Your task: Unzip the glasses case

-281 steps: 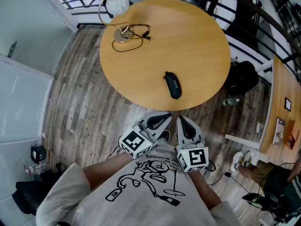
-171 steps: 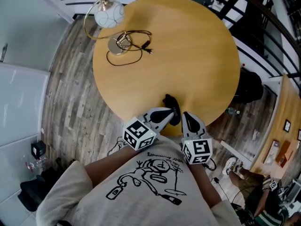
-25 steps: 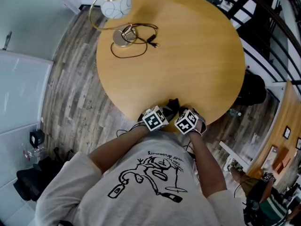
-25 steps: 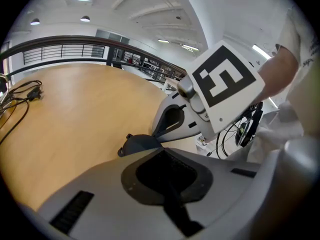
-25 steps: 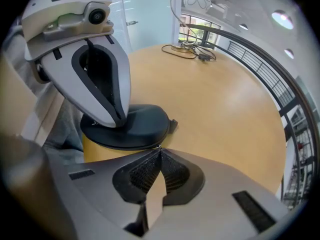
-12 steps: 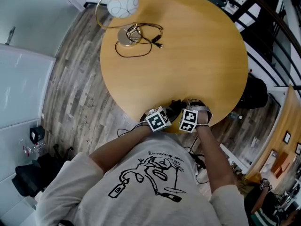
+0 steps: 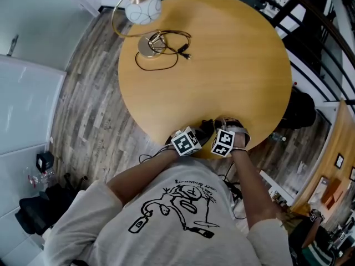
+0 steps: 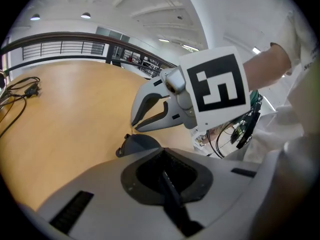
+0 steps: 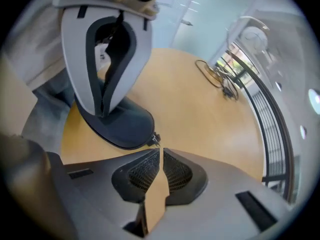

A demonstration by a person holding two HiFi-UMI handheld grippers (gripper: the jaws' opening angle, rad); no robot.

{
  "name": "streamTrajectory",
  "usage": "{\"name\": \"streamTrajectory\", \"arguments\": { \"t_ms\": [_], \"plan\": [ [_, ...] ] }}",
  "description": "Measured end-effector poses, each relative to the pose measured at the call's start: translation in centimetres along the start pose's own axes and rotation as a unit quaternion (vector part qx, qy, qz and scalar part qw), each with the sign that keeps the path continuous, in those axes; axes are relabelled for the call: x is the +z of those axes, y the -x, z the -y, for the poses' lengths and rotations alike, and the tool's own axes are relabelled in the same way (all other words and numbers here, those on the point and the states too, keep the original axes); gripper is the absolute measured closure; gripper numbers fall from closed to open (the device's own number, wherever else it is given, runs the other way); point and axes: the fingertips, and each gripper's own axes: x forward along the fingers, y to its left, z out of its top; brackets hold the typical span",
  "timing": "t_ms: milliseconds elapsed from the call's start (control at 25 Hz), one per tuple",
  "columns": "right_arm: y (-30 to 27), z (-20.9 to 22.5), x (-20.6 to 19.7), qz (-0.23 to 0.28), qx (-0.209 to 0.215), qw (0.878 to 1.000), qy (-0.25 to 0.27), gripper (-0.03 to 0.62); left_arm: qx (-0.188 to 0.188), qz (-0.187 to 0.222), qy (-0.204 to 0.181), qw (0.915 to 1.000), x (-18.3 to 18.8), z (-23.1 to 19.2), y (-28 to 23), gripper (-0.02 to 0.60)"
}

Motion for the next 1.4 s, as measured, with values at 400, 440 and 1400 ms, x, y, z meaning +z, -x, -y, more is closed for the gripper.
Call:
{"name": "streamTrajectory", "arguments": {
  "t_ms": [400,440,1400],
  "plan": [
    [9.2,4.0,-0.4,0.171,-0.024,0.868,-0.466,0.569,0.040,0.129,0.089,0.9868,4.9,-2.2,6.5,0.575],
    [10.7,4.6,0.0,0.195,-0.030,0.849,-0.490,0.569,0.045,0.145,0.094,0.9839,5.6,-2.3,7.4,0.575],
    [22.6,5.8,8.1,0.351,-0.068,0.755,-0.549,0.571,0.105,0.270,0.082,0.9535,13.6,1.5,15.5,0.575]
  ]
}}
